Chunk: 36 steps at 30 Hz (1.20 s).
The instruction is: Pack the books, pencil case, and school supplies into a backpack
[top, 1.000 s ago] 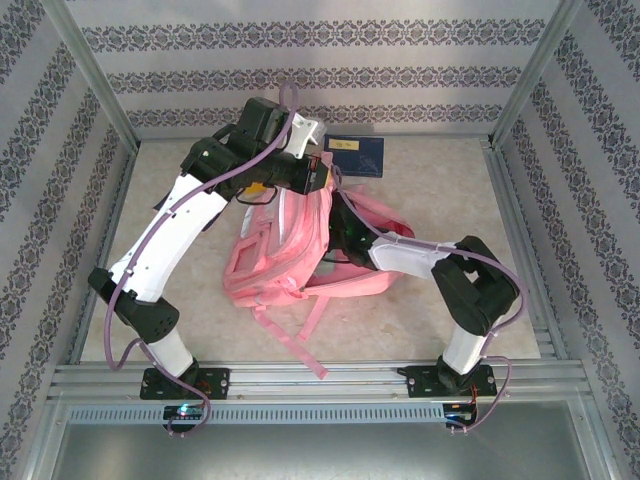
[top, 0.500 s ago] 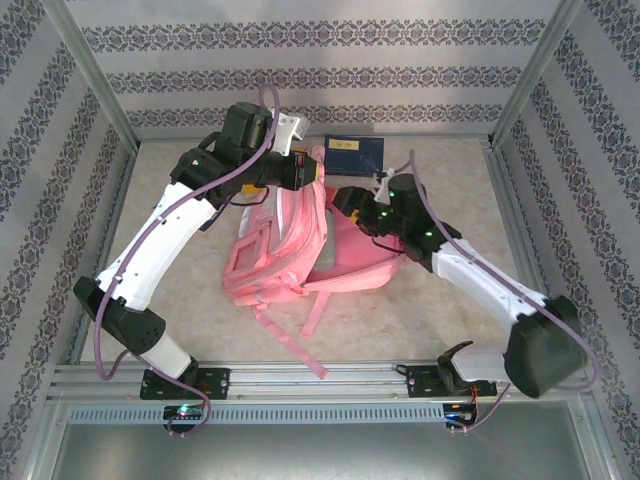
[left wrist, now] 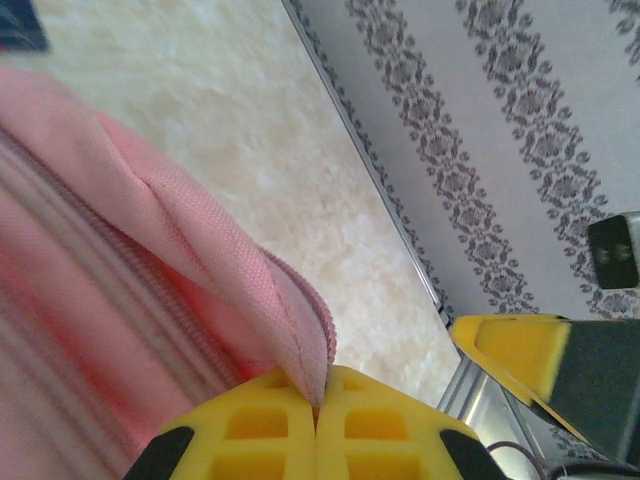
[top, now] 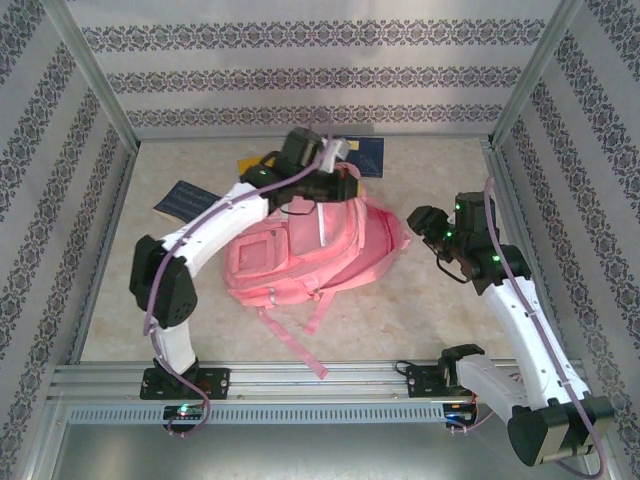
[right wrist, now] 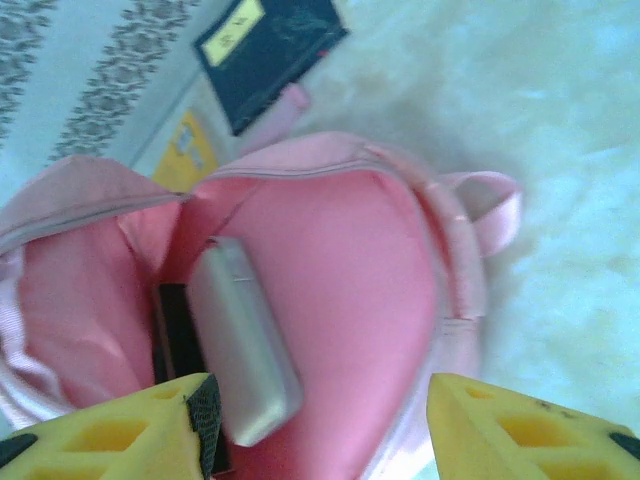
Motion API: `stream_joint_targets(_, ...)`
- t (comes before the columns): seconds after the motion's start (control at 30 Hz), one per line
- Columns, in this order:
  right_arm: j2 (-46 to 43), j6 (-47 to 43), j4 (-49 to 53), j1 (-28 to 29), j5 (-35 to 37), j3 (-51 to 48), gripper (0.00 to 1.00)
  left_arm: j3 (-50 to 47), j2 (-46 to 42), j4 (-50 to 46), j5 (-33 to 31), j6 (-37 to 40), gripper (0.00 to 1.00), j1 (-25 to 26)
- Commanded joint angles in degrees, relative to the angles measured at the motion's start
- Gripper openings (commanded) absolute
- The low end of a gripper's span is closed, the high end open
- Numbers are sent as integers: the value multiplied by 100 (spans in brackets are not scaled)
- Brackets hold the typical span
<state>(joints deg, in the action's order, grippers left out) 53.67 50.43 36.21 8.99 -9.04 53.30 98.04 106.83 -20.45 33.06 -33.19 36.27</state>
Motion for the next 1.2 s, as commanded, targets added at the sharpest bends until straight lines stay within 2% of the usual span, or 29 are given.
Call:
stream_joint_targets(0.0, -50, -432, 802, -38, 765, 358, 58, 123, 347, 829, 379, -415, 0, 371)
stream_joint_targets(0.03, -50, -476, 874, -46, 885, 425, 58, 177, 488, 892, 423, -500, 3, 442)
stream_joint_targets(0.07, -17, -523, 930, -47, 961, 489, 58, 245, 577, 881, 426, -534, 11, 491)
stream_joint_targets(0.13, 82, -647, 1011, -47, 1072, 648, 59, 414, 658, 571, 191, -450, 37, 513)
stream_joint_targets(0.2, 164, -736, 1044, -39, 1080, 768, 59, 461, 511, 228, -174, -197, 53, 435)
stream_joint_targets(0.3, 296, -831, 1001, 19, 1012, 856, 59, 439, 92, -232, -655, 180, 64, 153)
stream_joint_targets(0.47, 680, -1060, 995, 291, 825, 1045, 57, -158, -918, -497, -1552, 477, 69, -707)
stream_joint_targets(0.53, 854, -1139, 962, 425, 663, 1101, 56, -674, -1295, -472, -1876, 334, 70, -1321)
stream_joint_targets(0.67, 1236, -1308, 957, 772, 375, 1234, 52, -1324, -1483, -643, -2007, -108, 67, -2641)
stream_joint_targets(0.77, 1535, -1488, 1008, 1155, 303, 1382, 46, -1695, -1267, -540, -2128, -82, 67, -3312)
stream_joint_targets(0.8, 1629, -1541, 1044, 1283, 289, 1445, 44, -1773, -1135, -501, -2301, -99, 67, -3443)
stream_joint_targets(0.83, 1712, -1584, 1090, 1402, 292, 1508, 43, -1692, -955, -706, -2768, -284, 68, -3542)
stream_joint_targets(0.87, 1796, -1631, 1123, 1505, 285, 1565, 42, -1584, -763, -846, -2868, -353, 69, -3640)
stream_joint_targets(0.9, 1870, -1697, 1150, 1602, 271, 1616, 41, -1535, -582, -725, -2718, -271, 69, -3754)
stream_joint_targets(1.17, 2219, -1940, 1314, 2124, 110, 1874, 33, -1188, 720, -530, -2730, -458, 69, -4373)
